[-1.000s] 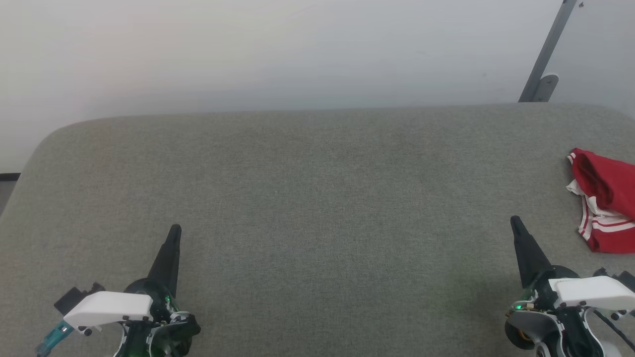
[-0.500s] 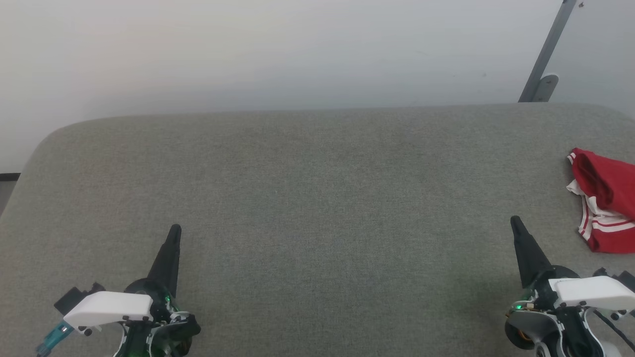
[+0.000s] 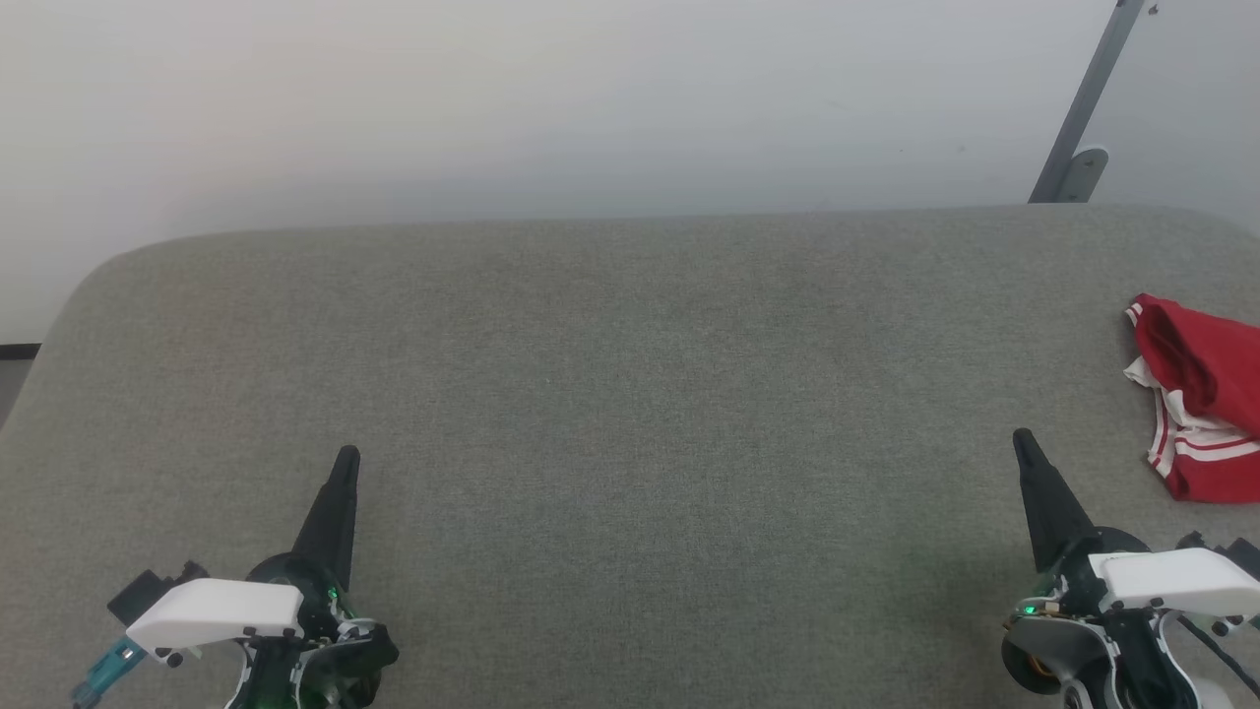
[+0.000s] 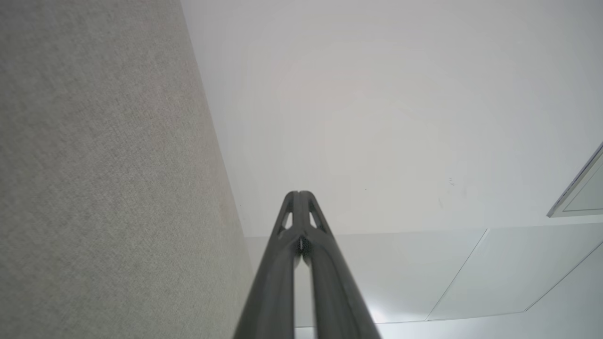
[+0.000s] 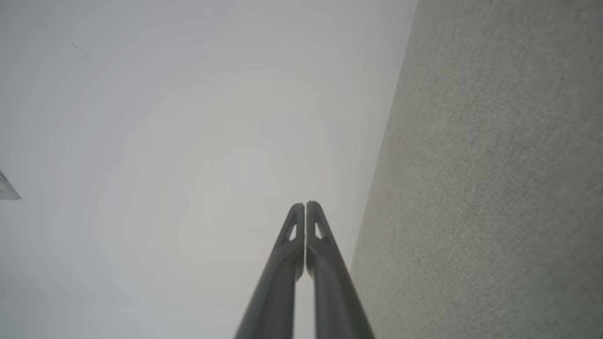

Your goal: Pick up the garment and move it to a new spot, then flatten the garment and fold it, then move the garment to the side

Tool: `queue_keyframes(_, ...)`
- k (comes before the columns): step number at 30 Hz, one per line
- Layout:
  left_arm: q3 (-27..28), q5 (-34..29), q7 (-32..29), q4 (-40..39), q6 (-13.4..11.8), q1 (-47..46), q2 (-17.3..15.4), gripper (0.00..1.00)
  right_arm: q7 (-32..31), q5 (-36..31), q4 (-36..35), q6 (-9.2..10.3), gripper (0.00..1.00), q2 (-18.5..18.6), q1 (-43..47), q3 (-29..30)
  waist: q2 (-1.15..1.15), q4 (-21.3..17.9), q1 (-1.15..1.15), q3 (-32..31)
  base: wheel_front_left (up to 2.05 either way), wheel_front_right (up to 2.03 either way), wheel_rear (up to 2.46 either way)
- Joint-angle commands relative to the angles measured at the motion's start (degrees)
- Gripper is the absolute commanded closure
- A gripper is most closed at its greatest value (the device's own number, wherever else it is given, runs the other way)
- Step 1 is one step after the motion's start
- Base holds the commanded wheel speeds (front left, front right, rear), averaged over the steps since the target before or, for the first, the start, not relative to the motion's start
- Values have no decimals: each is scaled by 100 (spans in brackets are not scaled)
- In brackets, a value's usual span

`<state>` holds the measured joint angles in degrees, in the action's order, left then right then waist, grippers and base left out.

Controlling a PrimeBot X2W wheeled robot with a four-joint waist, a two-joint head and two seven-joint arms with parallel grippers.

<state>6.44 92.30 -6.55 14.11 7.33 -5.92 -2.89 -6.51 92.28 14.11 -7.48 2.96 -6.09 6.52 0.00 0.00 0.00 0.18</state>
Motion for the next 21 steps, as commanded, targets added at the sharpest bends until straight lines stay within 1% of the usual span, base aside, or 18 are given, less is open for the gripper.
queue_keyframes(1, 16, 21, -16, -19, 29, -66, 18, 100, -16, 25, -21, -2, 100, -23, -28, 6, 0, 0, 0, 0, 0, 0, 0)
queue_keyframes(21, 15, 21, -16, -19, 28, -67, 18, 100, -16, 26, -21, -2, 100, -22, -28, 7, 0, 0, 0, 0, 0, 0, 0)
